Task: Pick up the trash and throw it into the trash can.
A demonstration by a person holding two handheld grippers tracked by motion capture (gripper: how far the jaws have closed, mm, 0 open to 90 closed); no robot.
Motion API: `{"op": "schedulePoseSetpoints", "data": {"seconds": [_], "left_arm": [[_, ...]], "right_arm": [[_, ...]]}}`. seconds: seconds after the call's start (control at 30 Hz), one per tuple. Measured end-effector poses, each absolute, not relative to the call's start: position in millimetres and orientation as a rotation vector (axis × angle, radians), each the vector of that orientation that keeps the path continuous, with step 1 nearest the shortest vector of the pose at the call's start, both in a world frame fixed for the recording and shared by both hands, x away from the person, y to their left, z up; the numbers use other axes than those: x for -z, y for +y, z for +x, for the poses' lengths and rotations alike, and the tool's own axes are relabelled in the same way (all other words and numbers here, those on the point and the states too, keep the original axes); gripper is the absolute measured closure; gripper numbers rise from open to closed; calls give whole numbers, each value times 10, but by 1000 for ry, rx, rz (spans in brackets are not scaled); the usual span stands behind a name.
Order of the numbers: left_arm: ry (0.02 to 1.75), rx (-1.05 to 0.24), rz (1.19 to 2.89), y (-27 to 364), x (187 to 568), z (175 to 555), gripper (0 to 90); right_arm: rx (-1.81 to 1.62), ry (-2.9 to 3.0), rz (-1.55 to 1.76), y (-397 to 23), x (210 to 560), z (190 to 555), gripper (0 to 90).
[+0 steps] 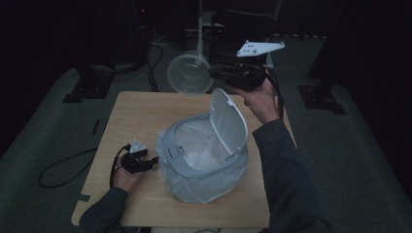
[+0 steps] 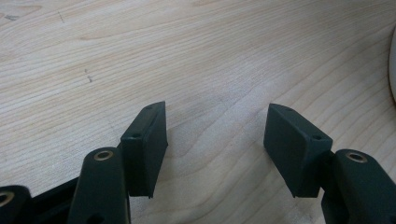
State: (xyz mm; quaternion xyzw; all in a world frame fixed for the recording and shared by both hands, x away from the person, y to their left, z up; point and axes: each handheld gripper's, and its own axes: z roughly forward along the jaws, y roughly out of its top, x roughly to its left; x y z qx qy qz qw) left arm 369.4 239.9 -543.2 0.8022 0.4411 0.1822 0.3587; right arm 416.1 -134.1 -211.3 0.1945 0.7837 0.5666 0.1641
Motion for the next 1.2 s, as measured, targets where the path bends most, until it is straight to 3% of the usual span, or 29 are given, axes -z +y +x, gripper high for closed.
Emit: {"op": "schedulePoseSetpoints", "data": {"seconds": [1.2], "left_arm": [[1141, -466, 2062, 2402, 5434, 3696, 408]], "right_arm": [[-1651, 2308, 441, -1448, 2173, 3833, 834]]}}
